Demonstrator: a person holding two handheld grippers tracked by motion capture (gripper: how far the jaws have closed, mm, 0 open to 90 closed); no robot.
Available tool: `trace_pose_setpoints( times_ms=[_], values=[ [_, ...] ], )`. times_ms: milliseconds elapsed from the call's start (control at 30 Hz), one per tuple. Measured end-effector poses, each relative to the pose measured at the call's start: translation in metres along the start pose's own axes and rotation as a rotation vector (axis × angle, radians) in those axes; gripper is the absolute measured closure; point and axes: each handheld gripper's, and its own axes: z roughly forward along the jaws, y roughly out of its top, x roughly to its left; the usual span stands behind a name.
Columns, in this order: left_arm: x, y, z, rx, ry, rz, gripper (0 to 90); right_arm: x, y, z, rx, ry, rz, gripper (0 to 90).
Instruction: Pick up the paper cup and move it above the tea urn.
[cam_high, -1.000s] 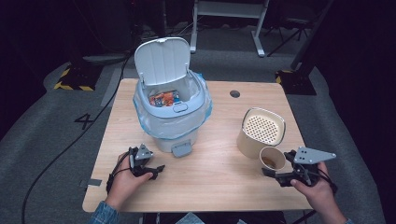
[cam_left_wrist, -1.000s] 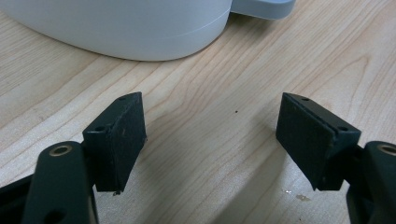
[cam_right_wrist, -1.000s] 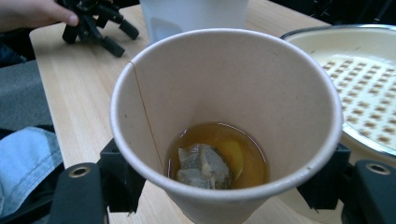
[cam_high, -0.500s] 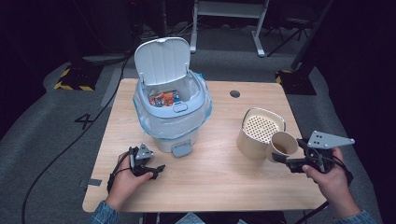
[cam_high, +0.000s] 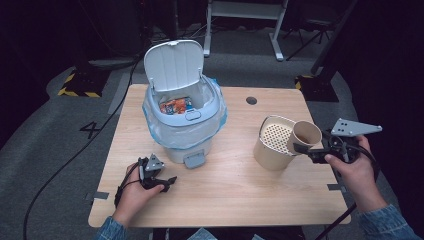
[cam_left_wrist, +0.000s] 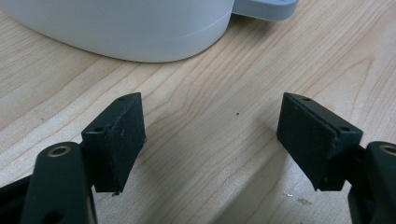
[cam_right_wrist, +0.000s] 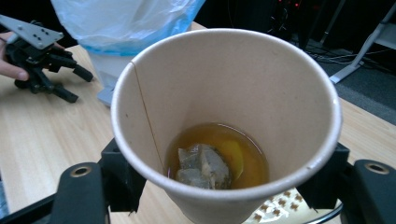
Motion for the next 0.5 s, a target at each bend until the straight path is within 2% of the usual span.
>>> trace_pose_setpoints(
  times_ms=[167,200,367,500],
  values=[
    [0.000,0.000,0.000,-0.001,0.000,0.000,24.0,-0.012,0.005,0.006,0.001,0.002,0.001,30.5],
    [0.000,0.000,0.000,-0.001,0.000,0.000,24.0,-0.020,0.008,0.008,0.006,-0.005,0.009,30.6],
    [0.000,0.000,0.000,-0.001,0.000,-0.001,24.0,-0.031,0.011,0.015,0.006,-0.021,0.014,30.5],
    [0.000,0.000,0.000,0.000,0.000,-0.003,24.1,-0.039,0.012,0.026,0.026,-0.044,-0.009,30.5]
  ],
)
